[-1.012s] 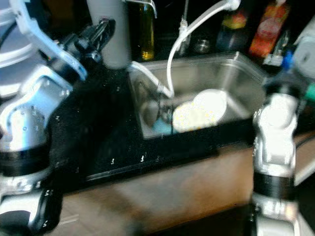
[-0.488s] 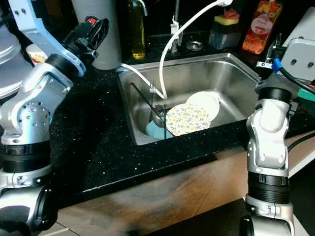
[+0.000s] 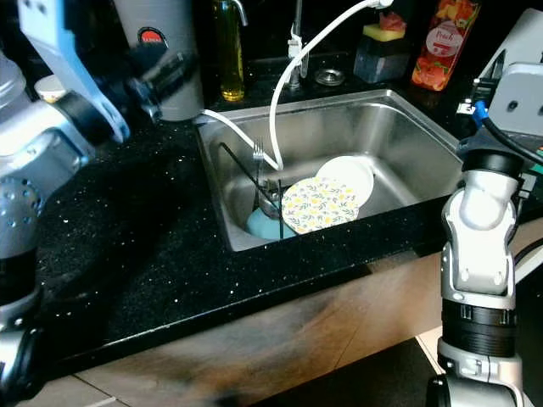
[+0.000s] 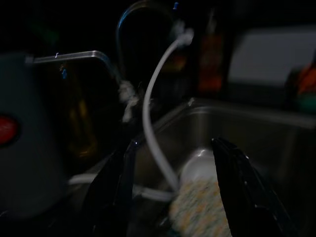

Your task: Kitchen organization

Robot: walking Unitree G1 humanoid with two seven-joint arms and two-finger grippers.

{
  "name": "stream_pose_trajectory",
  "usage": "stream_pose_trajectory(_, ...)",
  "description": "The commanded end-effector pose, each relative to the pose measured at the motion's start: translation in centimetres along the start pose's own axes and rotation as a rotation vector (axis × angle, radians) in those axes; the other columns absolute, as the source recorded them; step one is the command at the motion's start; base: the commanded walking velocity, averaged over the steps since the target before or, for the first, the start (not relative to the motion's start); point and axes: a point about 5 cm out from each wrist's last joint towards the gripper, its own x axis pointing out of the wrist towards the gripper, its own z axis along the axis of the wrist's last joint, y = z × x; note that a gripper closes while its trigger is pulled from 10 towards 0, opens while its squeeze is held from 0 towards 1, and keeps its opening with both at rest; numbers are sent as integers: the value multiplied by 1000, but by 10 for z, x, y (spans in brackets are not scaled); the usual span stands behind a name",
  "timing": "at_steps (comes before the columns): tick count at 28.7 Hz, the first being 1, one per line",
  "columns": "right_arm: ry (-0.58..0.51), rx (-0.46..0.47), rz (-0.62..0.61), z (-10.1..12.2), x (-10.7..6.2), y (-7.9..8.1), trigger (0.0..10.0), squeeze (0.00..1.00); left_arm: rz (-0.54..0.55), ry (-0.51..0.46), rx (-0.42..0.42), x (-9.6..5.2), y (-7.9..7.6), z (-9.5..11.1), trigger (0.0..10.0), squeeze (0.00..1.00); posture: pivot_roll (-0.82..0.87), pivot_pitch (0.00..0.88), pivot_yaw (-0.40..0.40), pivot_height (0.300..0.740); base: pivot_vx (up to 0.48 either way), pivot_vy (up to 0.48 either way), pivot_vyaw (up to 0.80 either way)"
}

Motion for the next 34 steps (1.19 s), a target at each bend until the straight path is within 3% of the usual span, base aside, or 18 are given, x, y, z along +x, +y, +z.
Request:
stream_pose_trajectory(1, -11, -16, 0, 2, -1, -3, 10000, 0, -9, 44, 69, -2, -3, -6, 10000, 0, 123, 50, 0, 740, 0, 0, 0)
stream_pose_trajectory(6, 22, 29, 24, 0, -3, -1, 10000, 0, -1, -26, 167, -6, -11, -1, 10000, 0, 123, 50, -2, 740, 0, 0, 0)
stream_pose_trajectory(12, 60, 95, 29, -2, -5, 2, 10000, 0, 138, -95, 139, 1, -7, 3, 10000, 0, 114, 46, -1, 740, 0, 0, 0)
stream_pose_trajectory(16, 64, 111, 38, -1, -7, 5, 10000, 0, 161, -102, 150, 2, -7, 2, 10000, 0, 114, 46, -1, 740, 0, 0, 0)
stream_pose_trajectory(18, 94, 159, 44, -4, -9, 8, 10000, 0, 170, -110, 160, 2, -7, 3, 10000, 0, 118, 47, 0, 740, 0, 0, 0)
stream_pose_trajectory(20, 156, 263, 46, -8, -13, 13, 10000, 0, 185, -114, 156, 2, -7, 1, 10000, 0, 117, 48, 2, 740, 0, 0, 0)
stream_pose_trajectory(23, 196, 320, 31, -11, -16, 14, 10000, 0, 197, -115, 147, 3, -8, -2, 10000, 0, 117, 49, 2, 740, 0, 0, 0)
stream_pose_trajectory(34, 229, 312, 39, -17, -24, 9, 10000, 0, 207, -103, 158, 3, -10, -9, 10000, 0, 116, 44, 11, 740, -292, 0, 0)
